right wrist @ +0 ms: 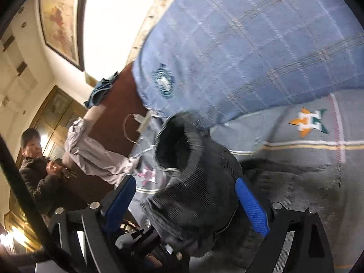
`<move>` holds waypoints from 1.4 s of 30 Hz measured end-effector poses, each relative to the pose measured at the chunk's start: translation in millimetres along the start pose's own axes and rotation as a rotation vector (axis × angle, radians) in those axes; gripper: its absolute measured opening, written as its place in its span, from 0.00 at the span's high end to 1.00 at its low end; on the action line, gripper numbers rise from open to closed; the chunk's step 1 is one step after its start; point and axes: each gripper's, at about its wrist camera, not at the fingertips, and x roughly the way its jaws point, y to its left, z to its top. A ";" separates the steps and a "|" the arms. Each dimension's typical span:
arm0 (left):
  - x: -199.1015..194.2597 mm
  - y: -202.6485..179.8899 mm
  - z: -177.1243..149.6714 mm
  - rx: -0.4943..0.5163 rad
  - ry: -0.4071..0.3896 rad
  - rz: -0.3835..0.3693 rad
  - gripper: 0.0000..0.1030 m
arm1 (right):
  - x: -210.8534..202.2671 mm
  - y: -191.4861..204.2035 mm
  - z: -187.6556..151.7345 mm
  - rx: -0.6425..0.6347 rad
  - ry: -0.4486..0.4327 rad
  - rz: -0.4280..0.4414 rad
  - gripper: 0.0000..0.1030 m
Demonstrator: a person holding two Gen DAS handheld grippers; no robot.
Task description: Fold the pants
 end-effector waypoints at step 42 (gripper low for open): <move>62.6 115.0 -79.1 -0.654 0.406 -0.415 0.33 | -31.4 -95.4 -82.3 0.238 0.055 -0.672 0.20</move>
